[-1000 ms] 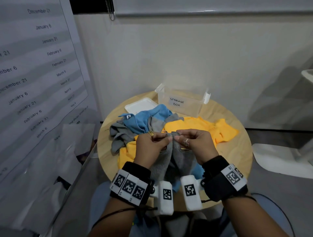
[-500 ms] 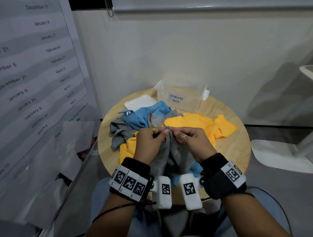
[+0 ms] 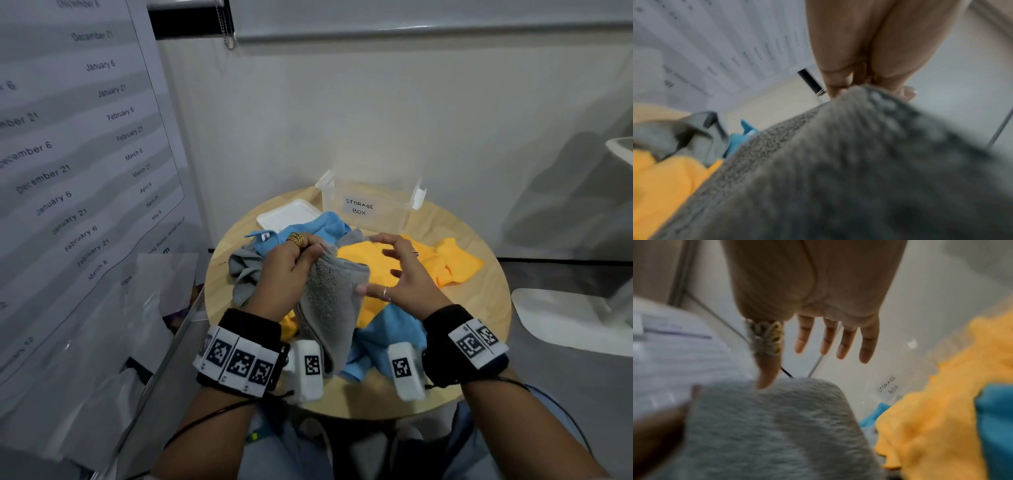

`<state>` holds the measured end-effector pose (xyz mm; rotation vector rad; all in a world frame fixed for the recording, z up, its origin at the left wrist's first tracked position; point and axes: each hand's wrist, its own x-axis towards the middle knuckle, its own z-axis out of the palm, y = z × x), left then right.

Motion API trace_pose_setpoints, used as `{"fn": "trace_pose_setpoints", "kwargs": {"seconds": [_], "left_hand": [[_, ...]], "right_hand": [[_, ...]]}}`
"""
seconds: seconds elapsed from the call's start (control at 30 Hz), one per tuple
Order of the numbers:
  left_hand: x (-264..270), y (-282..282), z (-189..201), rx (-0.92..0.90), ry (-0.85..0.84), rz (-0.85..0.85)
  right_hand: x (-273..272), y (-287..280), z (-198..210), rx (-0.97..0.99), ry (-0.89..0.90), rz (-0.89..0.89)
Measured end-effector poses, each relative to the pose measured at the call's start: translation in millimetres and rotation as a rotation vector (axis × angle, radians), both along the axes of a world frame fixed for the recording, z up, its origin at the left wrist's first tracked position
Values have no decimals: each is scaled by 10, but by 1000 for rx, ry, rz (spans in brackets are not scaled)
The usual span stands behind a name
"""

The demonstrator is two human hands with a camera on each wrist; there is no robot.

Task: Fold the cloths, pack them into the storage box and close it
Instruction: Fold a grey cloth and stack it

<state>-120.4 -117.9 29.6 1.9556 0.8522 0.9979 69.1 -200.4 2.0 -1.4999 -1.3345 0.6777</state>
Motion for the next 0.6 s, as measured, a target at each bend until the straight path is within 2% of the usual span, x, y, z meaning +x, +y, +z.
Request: {"fn": "trace_pose_setpoints", "kwargs": {"seconds": [0.07, 0.13, 0.27, 0.33, 0.43, 0.5, 0.53, 0.6], "left_hand": [[-25, -12, 70, 62, -27, -25], [-61, -4, 110, 70, -75, -33], [-250, 170, 113, 54, -123, 86], [-348, 299, 87, 94, -12, 171], [-385, 538, 27, 181, 306, 317], [-300, 764, 54, 98, 347, 310], [-229, 876, 102, -11, 283, 282], [-61, 1051, 270, -281, 54, 207]], "right_hand": [[-12, 59, -62, -4, -161, 130], [-32, 108, -179, -52, -229, 195], [85, 101, -257, -119, -374, 146], [153, 82, -160, -83, -365, 146], [202, 153, 135, -124, -242, 184], [267, 343, 316, -100, -245, 173], [327, 458, 397, -82, -261, 160], [410, 673, 576, -64, -286, 107]]}}
